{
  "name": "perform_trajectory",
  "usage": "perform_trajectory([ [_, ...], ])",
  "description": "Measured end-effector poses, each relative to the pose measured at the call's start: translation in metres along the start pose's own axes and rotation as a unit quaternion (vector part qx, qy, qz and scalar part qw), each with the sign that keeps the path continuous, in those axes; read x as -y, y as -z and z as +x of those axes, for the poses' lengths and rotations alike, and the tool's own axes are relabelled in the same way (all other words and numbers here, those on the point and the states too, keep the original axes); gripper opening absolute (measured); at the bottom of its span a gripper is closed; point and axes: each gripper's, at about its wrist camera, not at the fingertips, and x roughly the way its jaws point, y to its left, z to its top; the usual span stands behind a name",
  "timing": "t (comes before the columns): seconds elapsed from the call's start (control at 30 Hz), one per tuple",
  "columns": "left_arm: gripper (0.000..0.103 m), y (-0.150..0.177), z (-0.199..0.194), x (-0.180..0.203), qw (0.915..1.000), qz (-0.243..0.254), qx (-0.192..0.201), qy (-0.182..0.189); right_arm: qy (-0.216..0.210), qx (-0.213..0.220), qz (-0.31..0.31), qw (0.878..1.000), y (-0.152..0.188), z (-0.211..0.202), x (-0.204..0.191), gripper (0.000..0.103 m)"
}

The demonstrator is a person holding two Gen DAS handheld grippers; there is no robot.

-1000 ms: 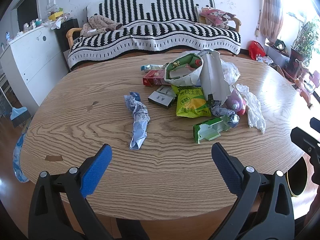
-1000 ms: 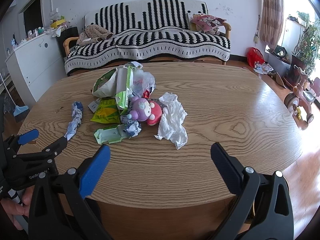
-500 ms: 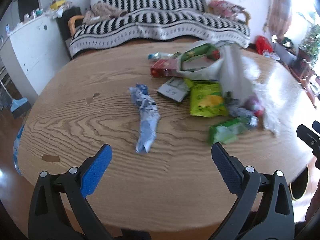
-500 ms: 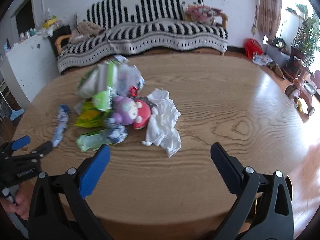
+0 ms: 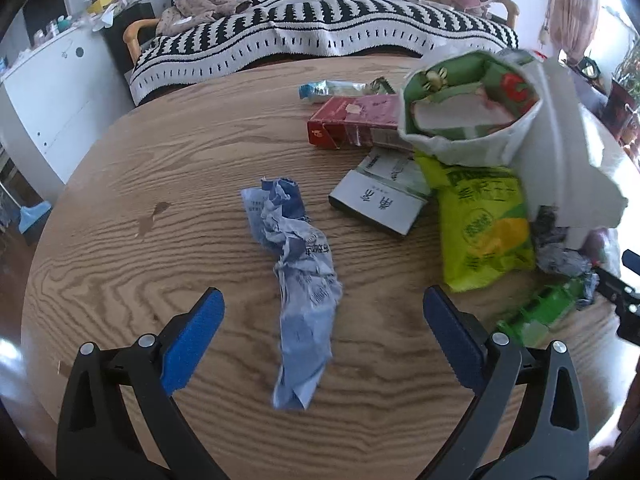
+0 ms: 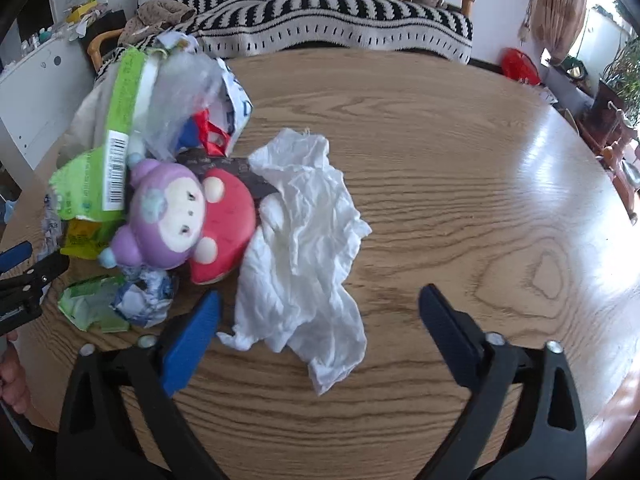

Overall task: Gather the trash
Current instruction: 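Grasp the white tissue with the right tool while the left tool grasps the blue-white wrapper, then carry both items to the black bin and open both tools to drop them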

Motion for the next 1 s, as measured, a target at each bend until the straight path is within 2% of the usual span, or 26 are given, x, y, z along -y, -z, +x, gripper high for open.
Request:
perform_trajectory([
  [0.1, 0.097, -0.002, 0.005, -0.001, 1.0000, -0.004, -0.002, 0.008, 0.012, 0.006, -0.009, 1.000, -0.003, 0.003, 0.001, 0.084],
  [0.13, 0.097, -0.003, 0.006, -0.001, 0.9999, -0.005, -0.004, 0.013, 0.012, 0.007, -0.009, 1.000, -0.004, 0.003, 0.002, 0.078],
  [0.2, 0.095, -0.003, 0.006, -0.001, 0.9998, -0.008, -0.004, 0.019, 0.010, 0.011, -0.011, 1.000, -0.004, -0.001, 0.002, 0.059],
  [0.23, 0.088, -0.002, 0.007, -0.001, 0.9996, -0.009, -0.004, 0.025, 0.009, 0.012, -0.012, 1.000, -0.005, -0.002, 0.002, 0.038],
  [0.27, 0.082, -0.001, 0.008, -0.002, 0.9994, -0.011, -0.007, 0.032, 0.006, 0.010, -0.012, 1.000, -0.006, -0.003, 0.002, 0.023],
  [0.3, 0.072, 0.000, 0.008, -0.001, 0.9991, -0.012, -0.012, 0.039, 0.005, 0.007, -0.011, 1.000, -0.005, -0.006, 0.001, 0.021],
  [0.33, 0.054, 0.001, 0.005, 0.000, 0.9993, -0.008, -0.005, 0.036, 0.005, 0.006, -0.011, 1.000, -0.005, -0.007, 0.001, 0.015],
  [0.4, 0.026, 0.002, 0.001, 0.003, 0.9994, -0.003, -0.001, 0.034, 0.010, 0.011, -0.010, 1.000, -0.004, -0.010, 0.001, 0.013],
  [0.5, 0.024, 0.003, -0.003, 0.000, 0.9982, -0.021, -0.005, 0.055, 0.007, 0.024, 0.001, 1.000, -0.005, -0.022, 0.005, 0.012],
  [0.77, 0.024, -0.001, -0.045, -0.003, 0.9955, -0.045, 0.044, 0.071, -0.008, 0.062, 0.022, 0.998, -0.006, -0.068, 0.025, 0.012],
  [0.9, 0.024, 0.000, -0.073, 0.017, 0.9929, -0.025, 0.077, 0.087, -0.008, 0.089, 0.035, 0.995, 0.005, -0.107, 0.059, 0.012],
  [1.0, 0.024, -0.001, -0.095, 0.057, 0.9892, 0.014, 0.100, 0.107, 0.009, 0.105, 0.056, 0.993, 0.024, -0.133, 0.101, 0.012],
])
